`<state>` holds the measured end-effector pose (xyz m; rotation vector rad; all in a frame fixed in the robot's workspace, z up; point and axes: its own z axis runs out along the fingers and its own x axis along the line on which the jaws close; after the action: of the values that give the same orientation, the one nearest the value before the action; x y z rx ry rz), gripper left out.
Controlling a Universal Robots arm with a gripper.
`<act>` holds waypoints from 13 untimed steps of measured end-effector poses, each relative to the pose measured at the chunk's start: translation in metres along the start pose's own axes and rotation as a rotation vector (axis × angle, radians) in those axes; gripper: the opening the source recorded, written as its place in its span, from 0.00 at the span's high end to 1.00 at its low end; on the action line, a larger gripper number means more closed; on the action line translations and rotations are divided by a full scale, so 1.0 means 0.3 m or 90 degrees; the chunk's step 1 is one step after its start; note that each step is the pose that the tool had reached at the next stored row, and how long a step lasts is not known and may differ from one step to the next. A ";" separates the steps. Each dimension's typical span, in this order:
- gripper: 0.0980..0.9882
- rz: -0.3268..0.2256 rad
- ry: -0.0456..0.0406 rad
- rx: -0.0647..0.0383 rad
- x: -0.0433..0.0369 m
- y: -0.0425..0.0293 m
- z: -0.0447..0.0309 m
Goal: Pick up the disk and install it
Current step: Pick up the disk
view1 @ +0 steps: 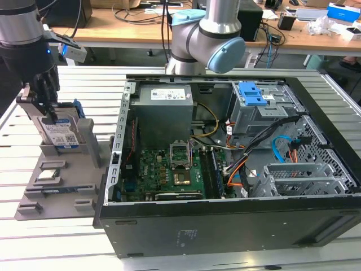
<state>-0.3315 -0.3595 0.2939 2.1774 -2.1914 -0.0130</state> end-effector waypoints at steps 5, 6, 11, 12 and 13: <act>0.70 0.000 0.0005 0.000 0.000 0.000 0.000; 0.70 0.000 0.0005 0.000 0.000 0.000 0.000; 0.70 0.000 0.0008 0.000 0.000 0.000 0.000; 0.70 0.000 0.0009 0.000 0.000 0.000 0.000; 0.70 0.000 0.0009 0.000 0.000 0.000 0.000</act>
<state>-0.3315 -0.3595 0.2939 2.1767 -2.1907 -0.0113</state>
